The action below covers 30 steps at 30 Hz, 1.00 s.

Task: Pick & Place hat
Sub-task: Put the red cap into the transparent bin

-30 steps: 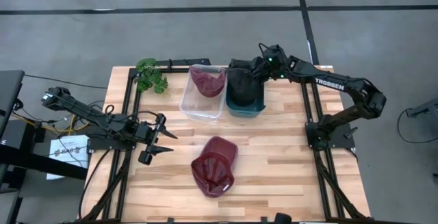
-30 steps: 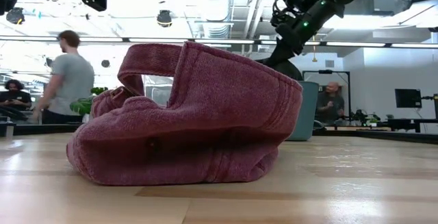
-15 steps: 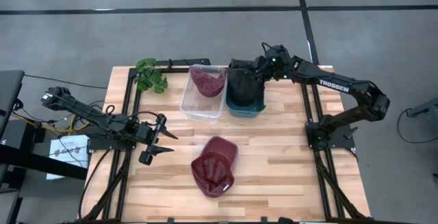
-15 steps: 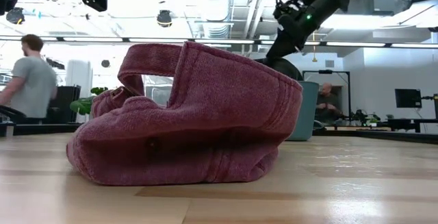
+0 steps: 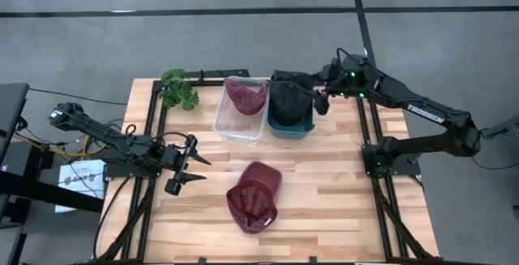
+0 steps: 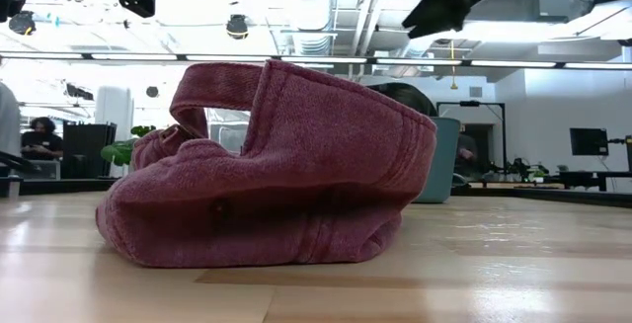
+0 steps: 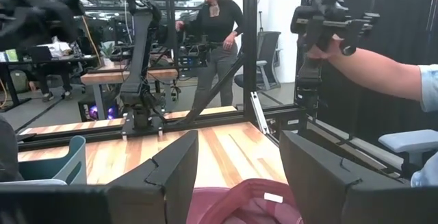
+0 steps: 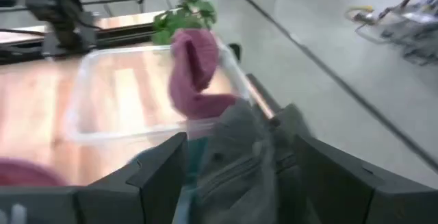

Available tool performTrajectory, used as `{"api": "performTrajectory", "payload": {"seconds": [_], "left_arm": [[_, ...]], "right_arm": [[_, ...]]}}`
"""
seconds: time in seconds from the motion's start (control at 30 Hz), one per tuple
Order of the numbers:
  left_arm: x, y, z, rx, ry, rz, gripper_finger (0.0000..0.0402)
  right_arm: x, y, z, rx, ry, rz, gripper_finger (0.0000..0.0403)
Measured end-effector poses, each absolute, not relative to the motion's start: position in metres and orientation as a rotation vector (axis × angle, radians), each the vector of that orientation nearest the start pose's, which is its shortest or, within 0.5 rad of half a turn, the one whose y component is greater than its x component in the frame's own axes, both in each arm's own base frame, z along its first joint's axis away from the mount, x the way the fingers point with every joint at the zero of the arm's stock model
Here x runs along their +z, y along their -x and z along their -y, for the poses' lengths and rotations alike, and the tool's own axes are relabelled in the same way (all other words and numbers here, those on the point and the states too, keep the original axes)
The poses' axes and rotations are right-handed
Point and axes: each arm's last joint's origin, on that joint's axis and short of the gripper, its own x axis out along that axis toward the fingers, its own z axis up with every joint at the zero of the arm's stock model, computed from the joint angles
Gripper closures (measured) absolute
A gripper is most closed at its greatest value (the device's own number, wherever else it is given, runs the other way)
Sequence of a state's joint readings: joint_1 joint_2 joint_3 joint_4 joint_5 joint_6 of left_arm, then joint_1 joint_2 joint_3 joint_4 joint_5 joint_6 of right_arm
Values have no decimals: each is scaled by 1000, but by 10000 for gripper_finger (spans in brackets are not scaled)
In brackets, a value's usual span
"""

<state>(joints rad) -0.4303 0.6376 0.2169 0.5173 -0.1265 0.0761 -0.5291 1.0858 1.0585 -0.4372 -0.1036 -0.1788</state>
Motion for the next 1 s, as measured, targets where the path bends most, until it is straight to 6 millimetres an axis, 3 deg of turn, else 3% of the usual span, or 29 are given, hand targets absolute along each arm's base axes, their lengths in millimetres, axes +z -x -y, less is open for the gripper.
{"api": "performTrajectory", "payload": {"seconds": [0.23,0.5,0.73,1.0], "left_arm": [[226,-140,60,-301,-35,116,198],[228,-139,60,-304,23,131,198],[227,-141,61,-307,67,121,199],[227,-143,62,-306,68,125,198]], "right_arm": [[341,-205,72,-220,-63,-567,143],[323,-250,-25,143,29,-595,143],[280,-276,-101,178,180,-684,143],[223,-295,-137,59,283,-811,143]]}}
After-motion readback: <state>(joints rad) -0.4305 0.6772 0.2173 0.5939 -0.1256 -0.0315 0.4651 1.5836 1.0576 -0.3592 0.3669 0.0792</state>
